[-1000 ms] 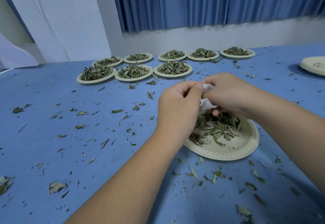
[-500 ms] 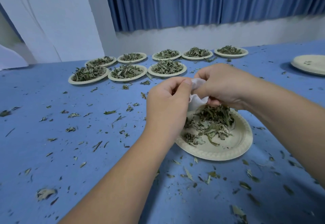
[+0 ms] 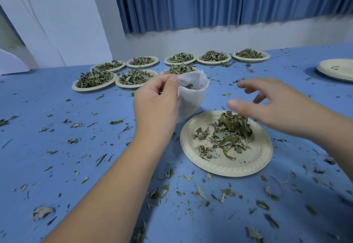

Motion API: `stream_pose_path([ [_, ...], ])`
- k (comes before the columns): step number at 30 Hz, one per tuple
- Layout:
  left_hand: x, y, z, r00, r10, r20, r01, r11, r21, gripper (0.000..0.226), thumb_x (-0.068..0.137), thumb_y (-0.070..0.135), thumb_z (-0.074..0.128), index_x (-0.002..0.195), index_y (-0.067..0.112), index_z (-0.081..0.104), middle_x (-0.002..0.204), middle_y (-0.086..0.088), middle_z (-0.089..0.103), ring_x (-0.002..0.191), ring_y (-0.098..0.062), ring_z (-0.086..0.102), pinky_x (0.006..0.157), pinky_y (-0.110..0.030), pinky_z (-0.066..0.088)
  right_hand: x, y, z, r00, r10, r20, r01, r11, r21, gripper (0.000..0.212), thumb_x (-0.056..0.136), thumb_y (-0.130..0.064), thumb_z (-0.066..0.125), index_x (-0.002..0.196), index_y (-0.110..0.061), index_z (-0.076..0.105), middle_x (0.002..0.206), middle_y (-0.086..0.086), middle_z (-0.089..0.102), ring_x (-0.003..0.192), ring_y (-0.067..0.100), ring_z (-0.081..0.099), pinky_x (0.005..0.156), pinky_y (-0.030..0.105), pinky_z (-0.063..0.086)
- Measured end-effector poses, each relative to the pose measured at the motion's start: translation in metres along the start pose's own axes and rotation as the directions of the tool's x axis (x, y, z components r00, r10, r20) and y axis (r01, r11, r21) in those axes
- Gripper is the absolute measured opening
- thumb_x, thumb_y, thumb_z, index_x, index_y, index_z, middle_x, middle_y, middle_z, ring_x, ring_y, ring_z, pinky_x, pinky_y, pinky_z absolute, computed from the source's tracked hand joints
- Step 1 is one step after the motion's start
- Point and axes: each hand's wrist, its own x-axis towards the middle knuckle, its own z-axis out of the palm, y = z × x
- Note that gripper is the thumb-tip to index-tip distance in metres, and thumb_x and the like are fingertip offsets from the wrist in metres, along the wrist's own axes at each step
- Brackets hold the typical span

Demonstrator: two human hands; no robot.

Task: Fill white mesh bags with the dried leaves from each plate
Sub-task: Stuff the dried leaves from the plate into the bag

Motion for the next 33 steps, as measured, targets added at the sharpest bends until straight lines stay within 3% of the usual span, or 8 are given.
stream_pose_path([
  [3, 0.003, -0.001, -0.003, 1.0, 0.011, -0.022, -0.011, 1.0, -0.006, 0.026, 0.093, 0.024, 0.058, 0.07, 0.027, 0.071, 0.055, 0.009, 0.048, 0.046, -0.007, 0.036, 0.051, -0.027, 0.03, -0.007, 0.001, 0.006, 0.992, 0.027, 0.127, 0.002, 0.976, -0.217, 0.115, 0.041, -0.097, 0.034, 0.143, -0.043, 0.031, 0.137, -0.01, 0.036, 0.12, 0.013, 0.042, 0.095, 0.035, 0.039],
  [6, 0.005, -0.003, -0.006, 0.999, 0.021, -0.043, -0.02, 1.0, 0.008, 0.024, 0.094, 0.024, 0.058, 0.074, 0.025, 0.071, 0.056, 0.011, 0.05, 0.048, -0.008, 0.038, 0.053, -0.025, 0.032, -0.011, -0.002, 0.012, 0.978, 0.043, 0.205, 0.021, 0.954, -0.3, 0.123, 0.032, -0.098, 0.033, 0.141, -0.04, 0.033, 0.128, -0.011, 0.037, 0.118, 0.013, 0.039, 0.085, 0.031, 0.037],
  [8, 0.006, -0.004, -0.008, 0.998, 0.018, -0.054, -0.018, 1.0, 0.011, 0.023, 0.093, 0.025, 0.058, 0.074, 0.026, 0.071, 0.056, 0.013, 0.051, 0.048, -0.007, 0.039, 0.054, -0.025, 0.033, -0.011, -0.003, 0.015, 0.97, 0.04, 0.239, 0.036, 0.952, -0.305, 0.12, 0.032, -0.097, 0.037, 0.136, -0.038, 0.04, 0.118, -0.012, 0.037, 0.108, 0.011, 0.041, 0.081, 0.031, 0.039],
  [13, 0.008, -0.004, -0.011, 0.995, 0.025, -0.093, -0.024, 1.0, 0.018, 0.025, 0.091, 0.028, 0.059, 0.069, 0.031, 0.071, 0.056, 0.015, 0.054, 0.052, -0.008, 0.044, 0.057, -0.028, 0.035, -0.011, -0.004, 0.022, 0.963, 0.004, 0.268, 0.073, 0.958, -0.277, 0.103, 0.051, -0.084, 0.061, 0.139, -0.036, 0.039, 0.12, -0.012, 0.036, 0.107, 0.01, 0.044, 0.081, 0.028, 0.04],
  [20, 0.009, -0.001, -0.013, 0.989, 0.072, -0.131, -0.064, 0.996, 0.068, 0.027, 0.093, 0.026, 0.058, 0.069, 0.031, 0.07, 0.057, 0.014, 0.055, 0.054, -0.01, 0.045, 0.059, -0.031, 0.038, -0.009, -0.003, 0.026, 0.961, -0.139, 0.239, 0.198, 0.95, -0.241, 0.061, 0.076, -0.054, 0.071, 0.131, -0.043, 0.049, 0.104, -0.017, 0.04, 0.087, -0.001, 0.041, 0.071, 0.022, 0.033],
  [23, 0.008, 0.0, -0.014, 0.986, 0.11, -0.127, -0.095, 0.989, 0.114, 0.023, 0.093, 0.029, 0.057, 0.073, 0.032, 0.069, 0.06, 0.016, 0.056, 0.06, -0.012, 0.048, 0.062, -0.034, 0.039, -0.008, 0.0, 0.021, 0.96, -0.177, 0.219, 0.22, 0.957, -0.19, 0.069, 0.07, -0.054, 0.075, 0.132, -0.051, 0.043, 0.101, -0.022, 0.034, 0.079, -0.009, 0.039, 0.071, 0.02, 0.033],
  [27, 0.007, 0.0, -0.013, 0.984, 0.146, -0.103, -0.129, 0.979, 0.159, 0.023, 0.095, 0.026, 0.057, 0.075, 0.031, 0.067, 0.061, 0.017, 0.057, 0.063, -0.013, 0.05, 0.063, -0.032, 0.041, -0.007, 0.006, 0.016, 0.958, -0.114, 0.263, 0.186, 0.946, -0.265, 0.098, 0.063, -0.068, 0.07, 0.145, -0.049, 0.02, 0.123, -0.018, 0.033, 0.09, -0.003, 0.04, 0.08, 0.025, 0.037],
  [33, 0.007, -0.003, -0.012, 0.986, 0.15, -0.077, -0.133, 0.972, 0.195, 0.02, 0.096, 0.025, 0.056, 0.08, 0.028, 0.07, 0.063, 0.016, 0.056, 0.064, -0.013, 0.05, 0.064, -0.033, 0.042, -0.008, 0.003, 0.024, 0.937, -0.131, 0.325, 0.236, 0.922, -0.307, 0.069, 0.077, -0.064, 0.061, 0.138, -0.043, 0.038, 0.122, -0.015, 0.039, 0.106, 0.006, 0.044, 0.072, 0.023, 0.034],
])
